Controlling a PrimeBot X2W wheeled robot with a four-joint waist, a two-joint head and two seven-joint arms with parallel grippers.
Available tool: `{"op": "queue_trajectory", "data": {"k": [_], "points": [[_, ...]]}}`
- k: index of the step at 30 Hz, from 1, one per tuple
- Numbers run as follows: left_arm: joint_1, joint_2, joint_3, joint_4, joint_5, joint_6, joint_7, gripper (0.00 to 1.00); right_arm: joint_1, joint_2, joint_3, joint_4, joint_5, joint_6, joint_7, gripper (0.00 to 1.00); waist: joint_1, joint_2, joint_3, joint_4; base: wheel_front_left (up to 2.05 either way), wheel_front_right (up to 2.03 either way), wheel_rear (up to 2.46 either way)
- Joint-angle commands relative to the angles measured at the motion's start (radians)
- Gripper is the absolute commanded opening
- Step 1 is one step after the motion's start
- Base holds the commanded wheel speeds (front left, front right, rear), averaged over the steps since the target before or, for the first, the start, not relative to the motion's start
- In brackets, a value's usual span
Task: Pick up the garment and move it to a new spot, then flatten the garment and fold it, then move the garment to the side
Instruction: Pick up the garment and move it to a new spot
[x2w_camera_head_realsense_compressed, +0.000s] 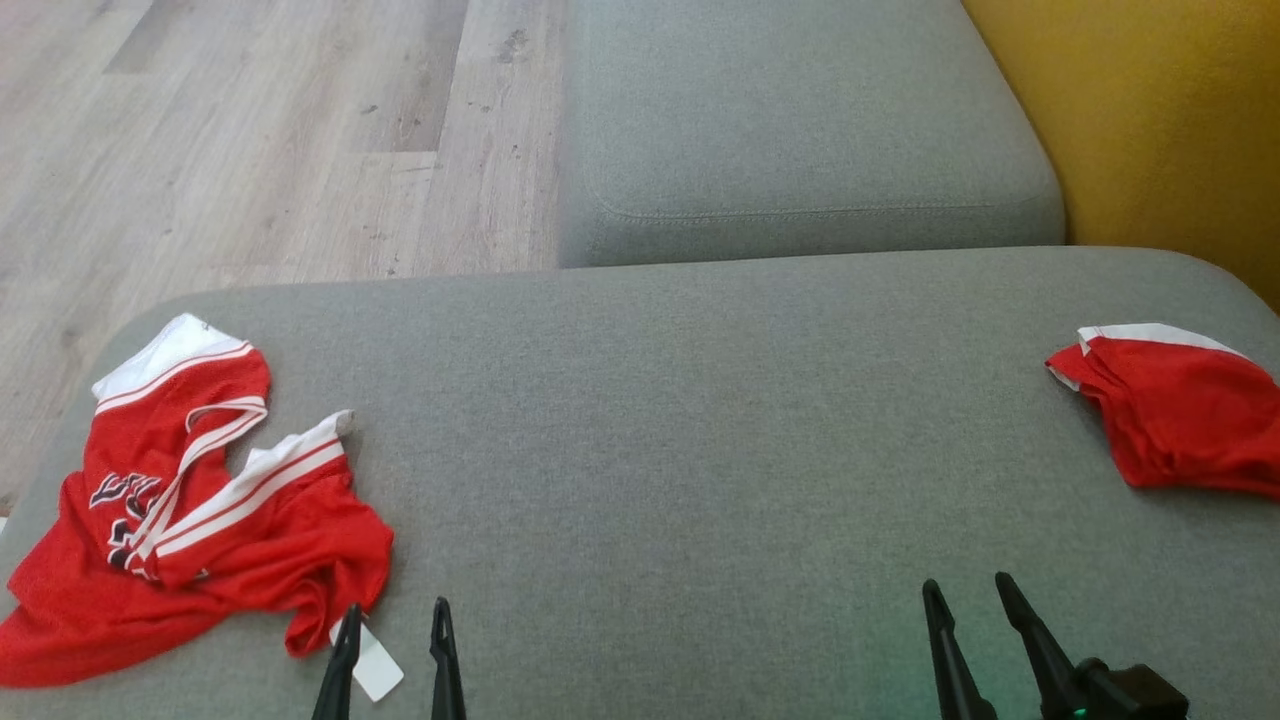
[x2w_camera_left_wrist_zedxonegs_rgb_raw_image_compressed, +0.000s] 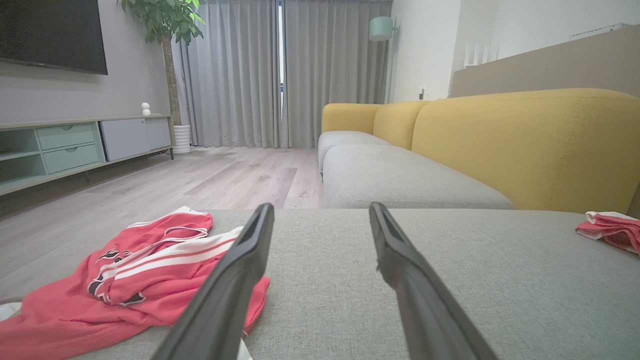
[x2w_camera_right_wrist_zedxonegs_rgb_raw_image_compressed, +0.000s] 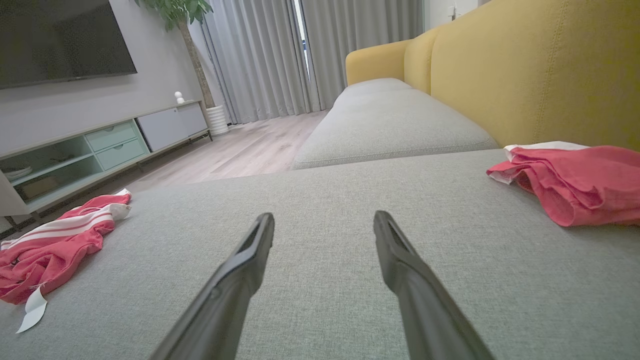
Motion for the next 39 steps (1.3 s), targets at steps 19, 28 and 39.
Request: {"op": "queue_trajectory", "data": {"k": [19, 28, 39], "points": [[-0.032, -0.007, 0.063, -0.018, 0.039, -0.02, -0.008, 1.0, -0.031, -0.002, 0.073, -0.037, 0.004, -0.001, -0.011, 1.0, 0.0, 0.0, -0.001, 0.182, 0.0, 0.0, 0.0], [-0.033, -0.003, 0.113, -0.03, 0.054, -0.032, -0.008, 1.0, -0.037, -0.001, 0.097, -0.032, 0.038, -0.001, -0.011, 1.0, 0.0, 0.0, 0.021, 0.363, 0.0, 0.0, 0.0], [-0.13, 0.074, 0.272, -0.066, 0.036, -0.055, -0.008, 1.0, -0.061, -0.011, 0.08, -0.04, -0.007, -0.001, -0.011, 1.0, 0.0, 0.0, 0.099, 0.392, 0.0, 0.0, 0.0]]}}
